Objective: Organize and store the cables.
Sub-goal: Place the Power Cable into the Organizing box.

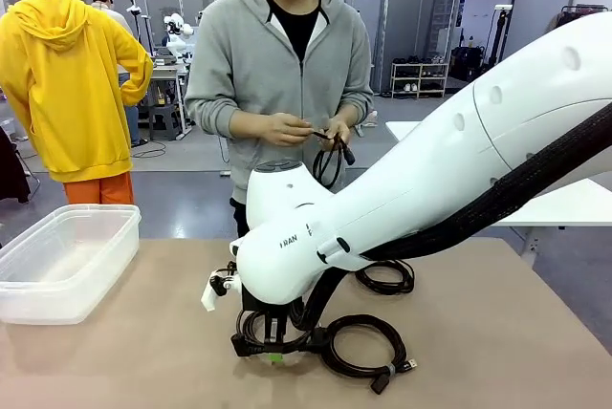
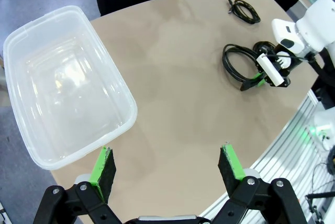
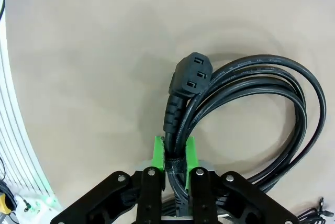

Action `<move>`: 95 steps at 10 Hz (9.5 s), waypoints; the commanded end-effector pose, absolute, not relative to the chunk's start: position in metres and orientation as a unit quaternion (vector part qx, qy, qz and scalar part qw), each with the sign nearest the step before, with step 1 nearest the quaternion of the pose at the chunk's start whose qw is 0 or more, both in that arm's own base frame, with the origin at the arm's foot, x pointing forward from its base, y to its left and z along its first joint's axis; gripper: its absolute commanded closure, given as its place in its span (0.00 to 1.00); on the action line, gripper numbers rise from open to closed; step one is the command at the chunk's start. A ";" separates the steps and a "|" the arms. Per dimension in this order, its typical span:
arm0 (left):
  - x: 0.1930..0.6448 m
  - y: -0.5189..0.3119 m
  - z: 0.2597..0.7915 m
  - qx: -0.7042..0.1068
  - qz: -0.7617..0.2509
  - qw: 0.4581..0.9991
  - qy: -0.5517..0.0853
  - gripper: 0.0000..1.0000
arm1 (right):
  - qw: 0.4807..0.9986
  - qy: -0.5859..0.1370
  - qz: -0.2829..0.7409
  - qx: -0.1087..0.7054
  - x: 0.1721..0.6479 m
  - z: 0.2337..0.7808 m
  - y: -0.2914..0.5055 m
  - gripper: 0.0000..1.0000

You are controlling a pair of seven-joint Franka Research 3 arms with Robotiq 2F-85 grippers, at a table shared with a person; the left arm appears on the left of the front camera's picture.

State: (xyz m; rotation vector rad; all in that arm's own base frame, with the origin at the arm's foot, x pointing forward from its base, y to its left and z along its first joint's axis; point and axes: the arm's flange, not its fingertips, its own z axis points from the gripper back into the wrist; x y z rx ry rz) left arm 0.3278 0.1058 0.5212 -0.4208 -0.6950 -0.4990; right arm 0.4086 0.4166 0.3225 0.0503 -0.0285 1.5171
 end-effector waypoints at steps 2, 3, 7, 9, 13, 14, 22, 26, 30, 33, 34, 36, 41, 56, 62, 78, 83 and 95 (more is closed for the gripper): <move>0.327 0.108 0.521 -0.207 -0.248 0.885 -0.336 0.00 | 0.737 -0.022 0.675 0.021 0.400 0.330 0.414 0.58; 0.327 0.108 0.521 -0.207 -0.248 0.885 -0.336 0.00 | 0.736 -0.028 0.676 0.019 0.399 0.336 0.414 0.48; 0.327 0.108 0.521 -0.207 -0.248 0.885 -0.336 0.00 | 0.737 -0.026 0.675 0.017 0.394 0.350 0.415 0.00; 0.327 0.108 0.521 -0.207 -0.248 0.885 -0.336 0.00 | 0.739 -0.031 0.673 0.015 0.392 0.368 0.410 0.00; 0.327 0.108 0.521 -0.207 -0.248 0.885 -0.336 0.00 | 0.744 -0.057 0.666 0.029 0.380 0.447 0.351 0.00; 0.327 0.108 0.521 -0.207 -0.248 0.885 -0.336 0.00 | 0.748 -0.068 0.660 0.032 0.376 0.473 0.311 0.00; 0.327 0.108 0.521 -0.207 -0.248 0.885 -0.336 0.00 | 0.843 -0.195 0.484 0.129 0.345 0.528 -0.019 0.00; 0.327 0.108 0.521 -0.207 -0.248 0.885 -0.336 0.00 | 0.886 -0.246 0.364 0.147 0.342 0.496 -0.117 0.00; 0.327 0.108 0.521 -0.207 -0.248 0.885 -0.336 0.00 | 0.892 -0.223 0.367 0.140 0.335 0.507 -0.122 0.00; 0.341 0.063 0.539 -0.185 -0.273 0.887 -0.323 0.00 | 0.892 -0.223 0.367 0.140 0.335 0.507 -0.122 0.00; 0.353 0.024 0.547 -0.170 -0.309 0.885 -0.303 0.00 | 0.892 -0.223 0.367 0.140 0.335 0.507 -0.122 0.00; 0.371 -0.044 0.559 -0.140 -0.377 0.870 -0.285 0.00 | 0.892 -0.223 0.367 0.140 0.335 0.507 -0.122 0.00; 0.398 -0.224 0.553 -0.133 -0.454 0.860 -0.190 0.00 | 0.892 -0.223 0.367 0.140 0.335 0.507 -0.122 0.00; 0.399 -0.353 0.424 -0.083 -0.675 0.733 -0.029 0.00 | 0.892 -0.223 0.367 0.140 0.335 0.507 -0.122 0.00; 0.406 -0.360 0.354 -0.078 -0.682 0.723 -0.076 0.00 | 0.892 -0.223 0.367 0.140 0.335 0.507 -0.122 0.00; 0.396 -0.362 0.309 -0.040 -0.661 0.746 -0.071 1.00 | 0.892 -0.223 0.367 0.140 0.335 0.507 -0.122 0.00; 0.422 -0.349 0.419 -0.067 -0.697 0.713 -0.039 0.87 | 0.892 -0.223 0.367 0.140 0.335 0.507 -0.122 0.00; 0.452 -0.290 0.517 -0.039 -0.726 0.684 -0.056 0.82 | 0.892 -0.223 0.367 0.140 0.335 0.507 -0.122 0.00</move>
